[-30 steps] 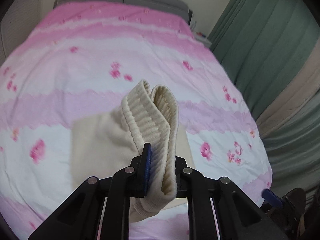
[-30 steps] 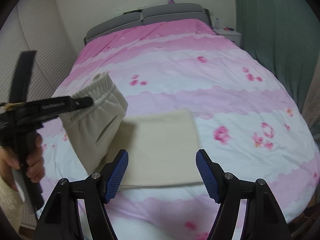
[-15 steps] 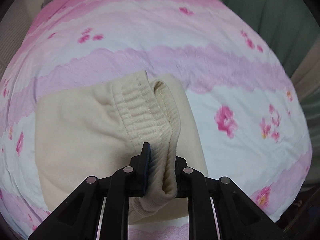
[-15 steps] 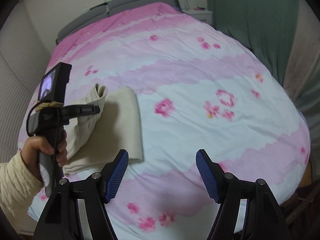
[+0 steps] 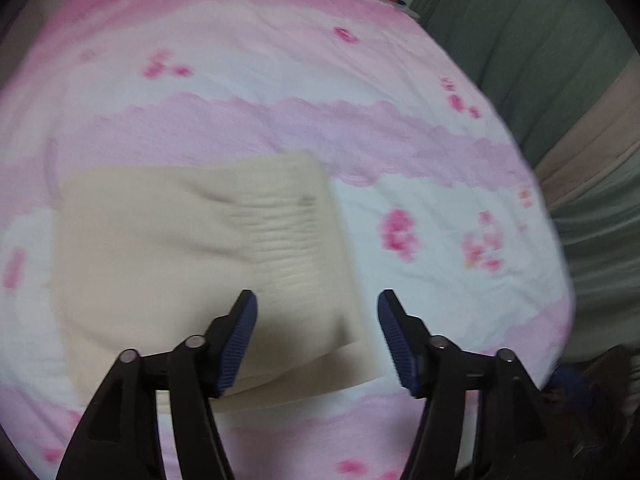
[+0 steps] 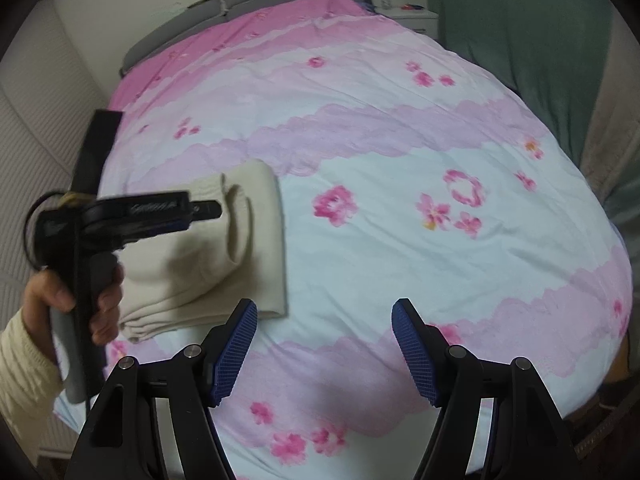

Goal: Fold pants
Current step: 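Fold the waistband over onto the trousers and open the left gripper, then pinch the folded waistband edge with the right gripper to straighten it, then release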

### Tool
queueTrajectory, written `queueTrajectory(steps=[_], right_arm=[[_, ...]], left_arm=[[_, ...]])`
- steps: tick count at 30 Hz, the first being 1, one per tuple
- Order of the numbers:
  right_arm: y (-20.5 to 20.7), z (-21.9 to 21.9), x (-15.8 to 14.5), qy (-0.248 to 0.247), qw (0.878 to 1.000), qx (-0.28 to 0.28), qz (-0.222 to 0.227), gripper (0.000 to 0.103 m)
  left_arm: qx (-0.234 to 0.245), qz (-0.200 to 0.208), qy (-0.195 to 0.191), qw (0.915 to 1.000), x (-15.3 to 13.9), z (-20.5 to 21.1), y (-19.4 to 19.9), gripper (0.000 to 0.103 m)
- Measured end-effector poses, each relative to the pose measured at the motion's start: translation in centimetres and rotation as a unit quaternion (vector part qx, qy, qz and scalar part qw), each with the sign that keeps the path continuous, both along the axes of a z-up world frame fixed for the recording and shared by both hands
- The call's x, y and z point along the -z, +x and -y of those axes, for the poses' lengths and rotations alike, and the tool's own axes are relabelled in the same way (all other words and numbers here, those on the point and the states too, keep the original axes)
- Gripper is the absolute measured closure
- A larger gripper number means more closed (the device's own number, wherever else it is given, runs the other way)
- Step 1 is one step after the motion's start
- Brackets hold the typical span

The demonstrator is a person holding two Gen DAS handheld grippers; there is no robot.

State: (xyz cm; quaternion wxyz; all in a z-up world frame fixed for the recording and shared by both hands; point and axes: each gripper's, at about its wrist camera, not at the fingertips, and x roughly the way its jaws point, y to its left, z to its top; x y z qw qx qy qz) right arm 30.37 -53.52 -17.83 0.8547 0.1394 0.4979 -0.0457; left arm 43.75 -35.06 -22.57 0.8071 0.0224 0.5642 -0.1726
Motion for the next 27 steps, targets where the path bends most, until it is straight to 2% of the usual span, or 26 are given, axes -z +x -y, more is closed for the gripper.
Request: queueTrajectory(steps=[2, 4, 8, 13, 17, 21, 24, 26, 27], right_arm=[[0.7, -0.8, 0.1, 0.011, 1.000, -0.018, 0.006, 0.032], [1.7, -1.6, 0.2, 0.022, 0.999, -0.036, 0.012, 0.032], [4.5, -3.6, 1.1, 0.055, 0.995, -0.082, 0.023, 0.032], [8.7, -5.7, 3.1, 0.091, 0.987, -0.129, 0.033, 0.033], [11.9, -6.8, 5.4, 0.111, 0.984, -0.138, 0.035, 0.033], [14.7, -7.3, 8.5, 0.133, 0.983, -0.129, 0.012, 0.043], [15.9, -7.6, 10.5, 0.140, 0.983, -0.121, -0.003, 0.043], [16.5, -7.8, 11.7, 0.146, 0.982, -0.118, -0.018, 0.050], [16.6, -7.9, 12.1, 0.157, 0.980, -0.118, -0.026, 0.057]], left_arm=[[-0.002, 0.023, 0.046, 0.9987, -0.6, -1.5, -0.7, 0.036], [-0.006, 0.026, 0.072, 0.9970, -0.7, -2.9, -1.0, 0.035], [-0.034, 0.021, 0.089, 0.9953, -0.6, -5.3, -0.4, 0.032], [-0.059, 0.032, 0.117, 0.9908, 0.5, -5.8, 0.5, 0.029], [-0.072, 0.027, 0.126, 0.9891, 1.7, -5.6, 1.4, 0.027], [-0.081, 0.013, 0.128, 0.9884, 3.5, -6.1, 1.9, 0.027], [-0.091, -0.003, 0.121, 0.9885, 4.5, -6.6, 2.1, 0.027], [-0.096, -0.009, 0.114, 0.9888, 4.8, -7.0, 2.2, 0.027], [-0.098, -0.010, 0.112, 0.9888, 4.8, -7.2, 2.2, 0.027]])
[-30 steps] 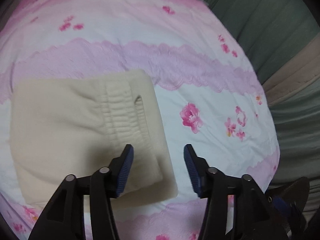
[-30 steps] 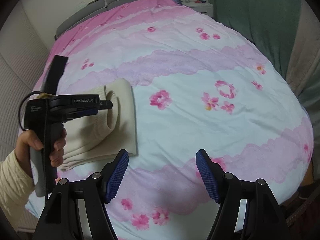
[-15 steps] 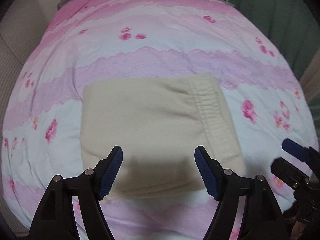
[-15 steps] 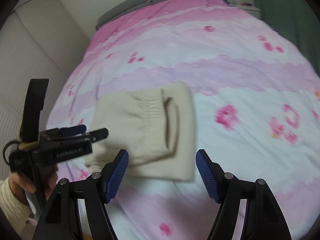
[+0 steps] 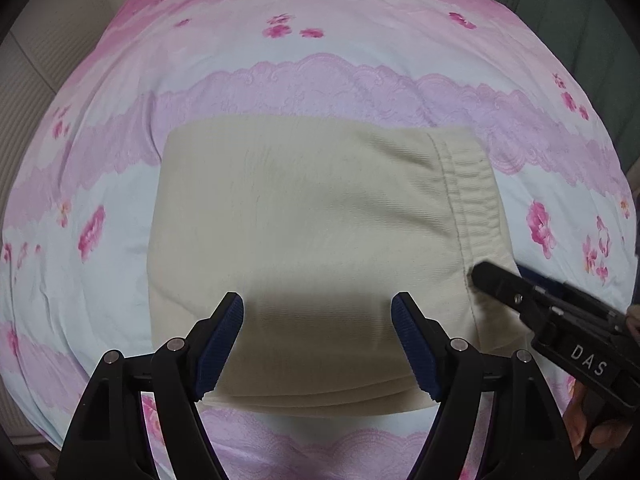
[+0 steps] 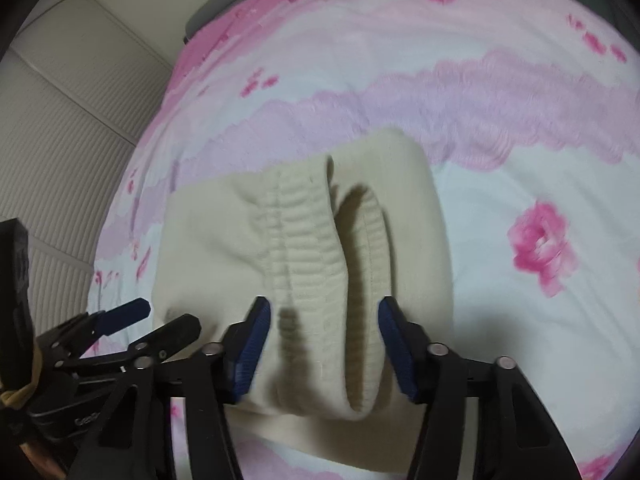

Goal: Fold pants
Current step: 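Pinch the folded waistband edge with the right gripper to straighten it, then release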

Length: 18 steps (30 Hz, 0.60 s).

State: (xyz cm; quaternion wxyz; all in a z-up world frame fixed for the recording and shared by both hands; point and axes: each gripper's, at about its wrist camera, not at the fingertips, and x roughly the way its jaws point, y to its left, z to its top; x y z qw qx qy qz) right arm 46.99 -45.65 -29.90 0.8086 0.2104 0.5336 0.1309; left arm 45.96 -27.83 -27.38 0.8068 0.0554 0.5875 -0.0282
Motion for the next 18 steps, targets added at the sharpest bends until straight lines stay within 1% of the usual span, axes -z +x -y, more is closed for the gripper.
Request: queueTrajectory(steps=[1, 2, 5, 9, 12, 13, 14, 15, 16, 18], right_arm=[[0.0, -0.2, 0.4, 0.014, 1.000, -0.003, -0.011, 0.065], [-0.1, -0.3, 0.4, 0.020, 1.000, -0.005, -0.018, 0.068], [-0.9, -1.0, -1.0, 0.009, 1.000, -0.005, 0.003, 0.069], [-1.4, -1.5, -2.9, 0.036, 0.999, -0.007, 0.026, 0.070], [0.1, -2.3, -2.4, 0.039, 0.999, -0.023, 0.021, 0.070], [0.8, -2.3, -1.8, 0.041, 0.999, -0.021, 0.012, 0.074], [1.4, -2.2, -1.1, 0.049, 0.999, -0.014, 0.000, 0.079], [1.8, -1.9, -0.6, 0.058, 0.998, -0.007, -0.009, 0.093], [2.1, -1.5, -0.1, 0.063, 0.998, 0.002, -0.017, 0.096], [2.0, -0.9, 0.0, 0.065, 0.997, 0.018, -0.039, 0.097]], left_arm=[[-0.003, 0.000, -0.003, 1.0000, 0.0, -0.3, 0.0, 0.027], [-0.005, 0.000, -0.005, 1.0000, 0.0, -0.5, 0.0, 0.027], [-0.011, 0.001, -0.008, 0.9999, 0.1, -1.0, 0.2, 0.027], [-0.017, -0.004, -0.014, 0.9998, 0.2, -1.3, 0.5, 0.027], [-0.019, -0.004, -0.016, 0.9997, -0.1, -1.5, 0.6, 0.027], [-0.019, -0.003, -0.015, 0.9997, -0.2, -1.5, 0.6, 0.027], [-0.018, -0.003, -0.014, 0.9997, -0.2, -1.5, 0.6, 0.027], [-0.019, -0.002, -0.013, 0.9997, -0.3, -1.5, 0.6, 0.027], [-0.020, -0.003, -0.013, 0.9997, -0.3, -1.6, 0.5, 0.027], [-0.023, -0.006, -0.016, 0.9996, -0.3, -1.7, 0.6, 0.027]])
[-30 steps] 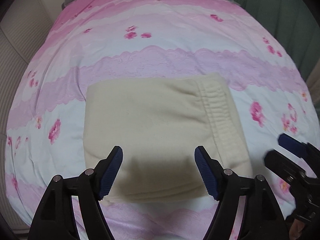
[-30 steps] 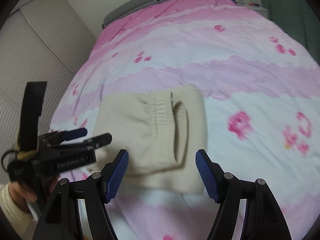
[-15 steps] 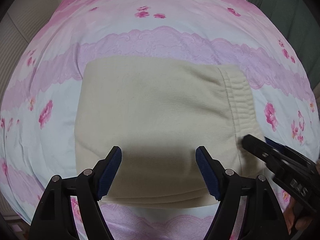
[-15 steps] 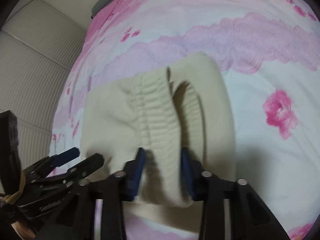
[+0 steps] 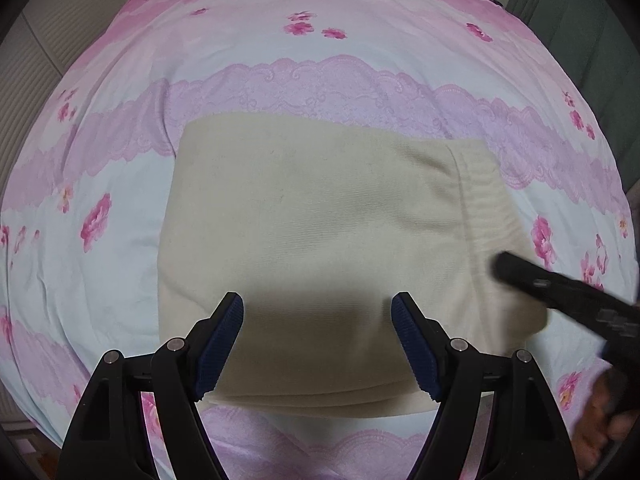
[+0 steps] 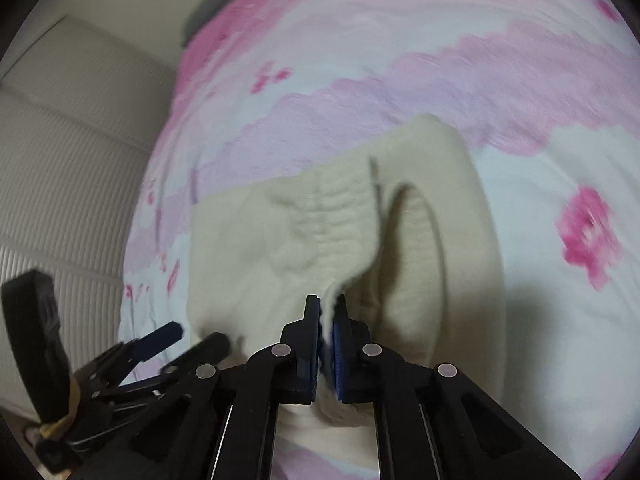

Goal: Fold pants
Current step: 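Pinch the folded waistband edge with the right gripper to straighten it, then release, then move both grippers to the edges of the folded trouser bundle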

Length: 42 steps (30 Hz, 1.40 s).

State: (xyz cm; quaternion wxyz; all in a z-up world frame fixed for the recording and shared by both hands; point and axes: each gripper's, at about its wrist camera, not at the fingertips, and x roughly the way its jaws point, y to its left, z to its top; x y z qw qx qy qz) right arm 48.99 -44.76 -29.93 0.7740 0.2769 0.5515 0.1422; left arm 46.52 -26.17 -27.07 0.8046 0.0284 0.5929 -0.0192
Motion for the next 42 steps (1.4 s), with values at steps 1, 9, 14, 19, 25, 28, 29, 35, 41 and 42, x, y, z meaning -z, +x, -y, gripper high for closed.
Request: queueTrajectory(steps=[1, 9, 14, 19, 25, 28, 29, 35, 41, 42], right_arm=[[-0.3, 0.4, -0.4, 0.012, 1.000, 0.008, -0.004, 0.097], [-3.2, 3.4, -4.9, -0.010, 0.998, 0.035, 0.051, 0.098], [-3.7, 5.3, -0.9, -0.027, 0.998, 0.060, -0.002, 0.098], [-3.7, 5.8, 1.7, -0.030, 0.997, 0.072, -0.028, 0.095], [-3.1, 4.6, 2.5, -0.111, 0.990, 0.063, -0.054, 0.048], [-4.0, 4.7, 2.1, -0.156, 0.983, 0.072, -0.059, 0.038], [-4.4, 4.9, 1.8, -0.160, 0.982, 0.074, -0.060, 0.037], [-7.3, 5.4, -1.4, -0.169, 0.980, 0.094, -0.054, 0.037], [-11.2, 4.2, -4.9, -0.118, 0.986, 0.114, -0.004, 0.028], [-11.8, 3.8, -5.4, -0.111, 0.987, 0.115, 0.003, 0.028]], left_arm=[[-0.004, -0.001, -0.002, 1.0000, -0.1, -0.1, 0.0, 0.027], [0.006, -0.007, -0.008, 0.9999, -0.1, 1.3, 0.0, 0.026], [0.030, -0.016, 0.008, 0.9994, 0.4, 2.2, -0.5, 0.026], [0.030, -0.023, 0.018, 0.9991, 0.9, 1.8, -1.2, 0.026], [0.014, -0.025, 0.022, 0.9994, 0.5, 0.5, -2.4, 0.026], [0.015, -0.017, 0.021, 0.9995, -0.2, -0.3, -3.2, 0.025], [0.015, -0.015, 0.021, 0.9995, -0.4, -0.5, -3.4, 0.025], [0.014, 0.012, 0.013, 0.9998, -3.1, -2.2, -5.6, 0.023], [0.028, 0.054, 0.009, 0.9981, -6.3, -3.5, -8.2, 0.017], [0.034, 0.062, 0.011, 0.9974, -6.7, -3.7, -8.6, 0.017]])
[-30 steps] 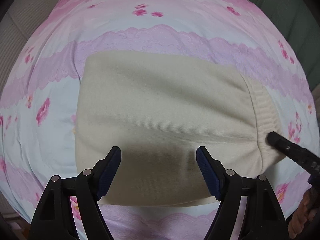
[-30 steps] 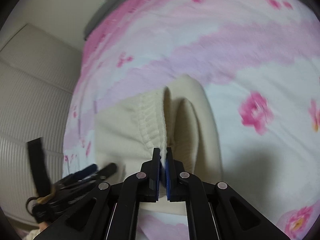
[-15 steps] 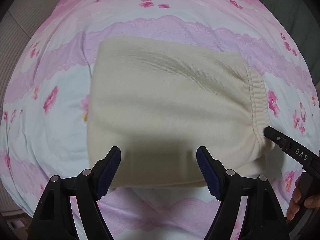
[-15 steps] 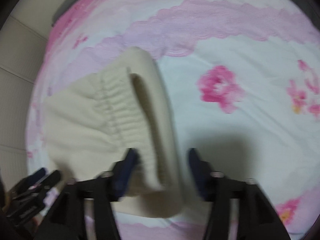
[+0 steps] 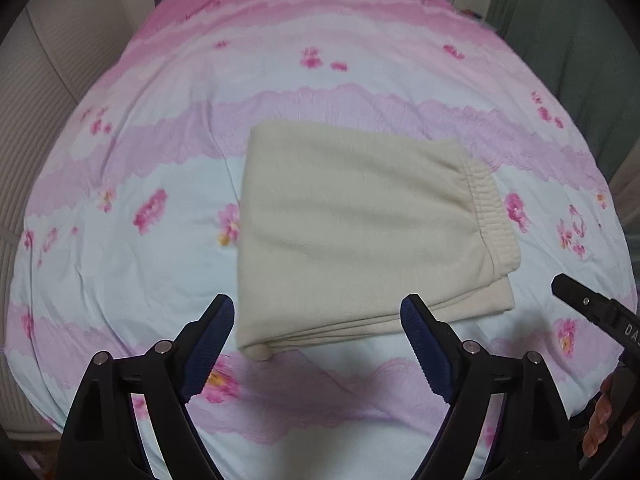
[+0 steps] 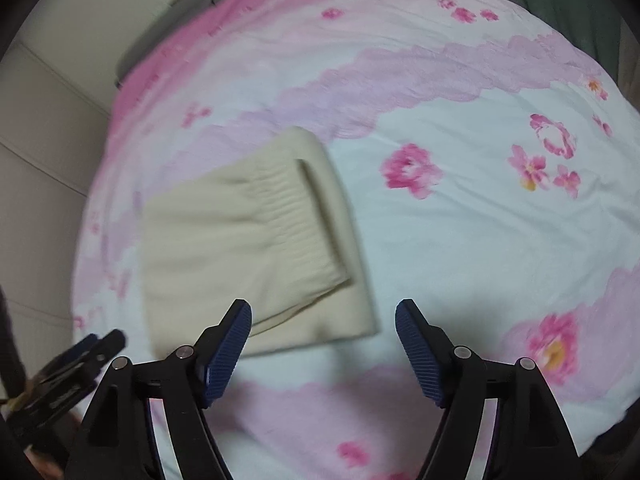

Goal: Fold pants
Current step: 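Move both grippers to the edges of the folded trouser bundle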

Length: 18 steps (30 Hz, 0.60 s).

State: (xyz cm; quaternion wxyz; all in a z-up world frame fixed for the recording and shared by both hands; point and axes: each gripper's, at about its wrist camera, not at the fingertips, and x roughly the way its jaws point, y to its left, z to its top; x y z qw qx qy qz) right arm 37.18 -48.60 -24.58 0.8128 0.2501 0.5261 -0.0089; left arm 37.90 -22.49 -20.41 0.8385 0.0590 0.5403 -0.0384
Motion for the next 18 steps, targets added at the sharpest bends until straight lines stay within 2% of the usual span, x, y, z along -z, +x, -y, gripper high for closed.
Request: queueTrajectory(steps=[4, 9, 15, 18], right_arm=[[-1.8, -2.7, -1.2, 0.003, 1.000, 0.001, 0.020, 0.021], [-3.9, -6.4, -2.3, -0.003, 0.999, 0.025, 0.031, 0.020], [-6.2, -9.8, -3.0, -0.015, 0.996, 0.070, 0.051, 0.019], [-6.7, -10.7, -2.6, -0.011, 0.994, 0.090, 0.053, 0.011]], left_arm=[[0.040, 0.023, 0.006, 0.9989, -1.0, -1.0, -1.2, 0.015], [0.095, 0.028, -0.008, 0.9950, -1.8, -3.6, -2.3, 0.015], [0.115, 0.044, -0.002, 0.9924, -2.3, -6.8, -2.8, 0.013], [0.101, 0.051, 0.002, 0.9935, -1.7, -8.3, -2.4, 0.006]])
